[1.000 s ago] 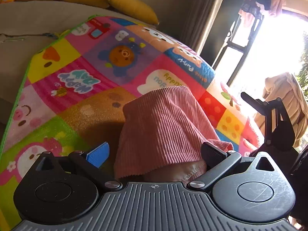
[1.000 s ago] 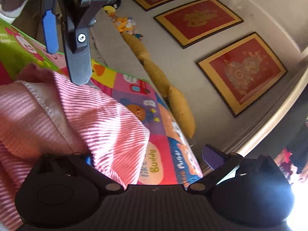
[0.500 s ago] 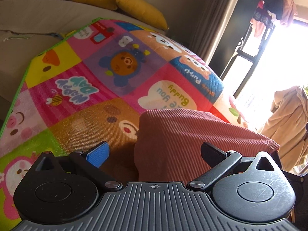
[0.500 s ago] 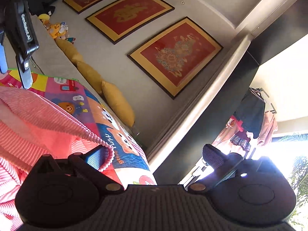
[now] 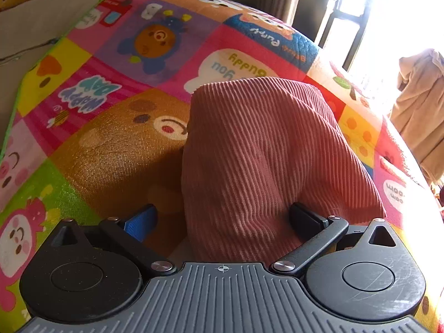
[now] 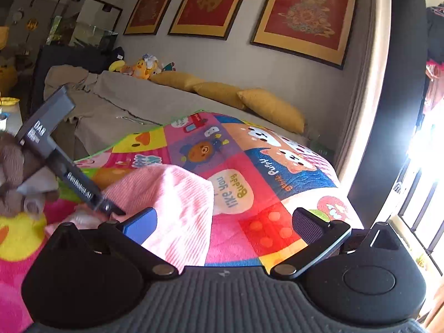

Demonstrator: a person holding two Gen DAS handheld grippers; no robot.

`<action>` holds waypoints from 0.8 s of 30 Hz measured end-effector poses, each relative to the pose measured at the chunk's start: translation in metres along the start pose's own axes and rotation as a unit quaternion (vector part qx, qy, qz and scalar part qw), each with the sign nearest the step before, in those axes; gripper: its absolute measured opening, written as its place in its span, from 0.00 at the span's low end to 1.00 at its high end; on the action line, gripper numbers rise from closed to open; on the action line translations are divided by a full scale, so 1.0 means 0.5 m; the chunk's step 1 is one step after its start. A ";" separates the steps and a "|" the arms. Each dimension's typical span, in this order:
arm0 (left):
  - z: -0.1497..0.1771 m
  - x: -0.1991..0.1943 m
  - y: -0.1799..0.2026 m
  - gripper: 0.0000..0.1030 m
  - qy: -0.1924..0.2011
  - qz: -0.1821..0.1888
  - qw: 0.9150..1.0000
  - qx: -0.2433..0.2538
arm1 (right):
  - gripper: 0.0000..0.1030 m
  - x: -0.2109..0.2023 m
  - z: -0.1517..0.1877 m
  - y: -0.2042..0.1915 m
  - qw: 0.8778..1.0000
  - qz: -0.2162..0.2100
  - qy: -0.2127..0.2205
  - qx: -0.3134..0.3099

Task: Fold clothes

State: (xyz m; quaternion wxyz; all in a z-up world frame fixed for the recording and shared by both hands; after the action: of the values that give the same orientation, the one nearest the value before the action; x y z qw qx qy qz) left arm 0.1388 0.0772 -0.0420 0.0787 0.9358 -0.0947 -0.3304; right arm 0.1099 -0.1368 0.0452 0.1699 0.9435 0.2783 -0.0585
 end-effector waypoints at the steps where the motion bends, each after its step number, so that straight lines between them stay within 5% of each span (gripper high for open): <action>1: 0.001 0.001 0.003 1.00 0.000 -0.001 1.000 0.003 | 1.00 0.033 -0.011 0.004 1.000 -0.002 -0.014 0.012; 6: 0.007 -0.012 0.006 1.00 -0.006 0.007 1.000 0.017 | 1.00 0.216 -0.011 -0.014 0.996 0.002 -0.076 0.041; 10: 0.013 -0.052 0.001 1.00 -0.011 0.057 0.998 0.013 | 1.00 0.334 0.115 -0.010 0.980 0.040 -0.193 0.024; 15: -0.053 -0.080 -0.049 1.00 0.034 0.086 0.993 -0.068 | 1.00 0.318 0.171 0.014 0.976 0.033 -0.208 0.062; 17: -0.079 -0.053 -0.066 1.00 0.038 0.081 0.991 -0.099 | 1.00 0.308 0.175 0.009 0.978 0.032 -0.206 0.027; 22: -0.080 0.037 -0.064 1.00 -0.006 0.090 0.985 -0.150 | 1.00 0.271 0.172 0.008 0.980 0.035 -0.197 -0.019; 24: -0.067 0.053 -0.046 1.00 -0.026 0.135 0.974 -0.182 | 1.00 0.246 0.154 0.013 0.983 0.023 -0.182 -0.012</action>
State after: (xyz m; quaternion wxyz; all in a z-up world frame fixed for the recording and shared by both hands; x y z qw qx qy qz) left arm 0.1830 0.0962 -0.0371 0.2889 0.8753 -0.1606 -0.3530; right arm 0.2153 -0.1067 -0.0501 0.2304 0.9211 0.2214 -0.2223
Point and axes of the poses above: each gripper's, at about its wrist camera, not at the fingertips, and x roughly the way its jaws point, y to its right, z to its underside, the point moved 8 cm from there along x, roughly the way its jaws point, and after that the axes turned 6 degrees about y, right-handed, at the moved point
